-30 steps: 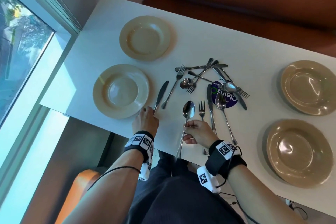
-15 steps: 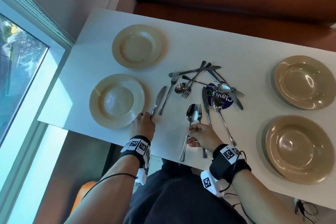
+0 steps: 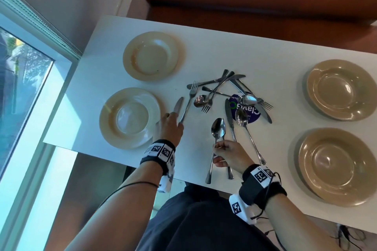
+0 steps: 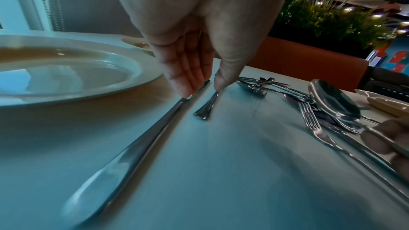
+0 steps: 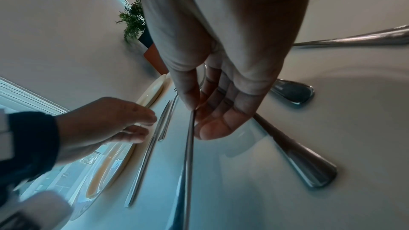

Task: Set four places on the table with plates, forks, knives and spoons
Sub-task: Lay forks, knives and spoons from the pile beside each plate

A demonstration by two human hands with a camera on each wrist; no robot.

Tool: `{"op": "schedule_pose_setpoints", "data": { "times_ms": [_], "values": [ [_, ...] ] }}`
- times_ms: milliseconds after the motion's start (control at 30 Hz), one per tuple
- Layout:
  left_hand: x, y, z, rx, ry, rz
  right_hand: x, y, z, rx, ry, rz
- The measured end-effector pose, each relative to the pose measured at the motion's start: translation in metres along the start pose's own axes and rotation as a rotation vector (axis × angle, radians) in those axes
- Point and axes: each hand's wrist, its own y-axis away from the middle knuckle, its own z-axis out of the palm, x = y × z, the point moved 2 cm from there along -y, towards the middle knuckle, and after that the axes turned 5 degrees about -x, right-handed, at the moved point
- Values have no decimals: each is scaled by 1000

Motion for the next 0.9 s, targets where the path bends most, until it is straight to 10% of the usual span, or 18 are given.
{"op": "schedule_pose_setpoints", "data": {
  "times_ms": [367, 900],
  "values": [
    [39, -41, 9, -66, -205, 2, 9, 17, -23, 25, 57, -46],
    [36, -19, -17, -22, 186, -116, 7, 21, -36, -34, 72, -62]
  ]
}}
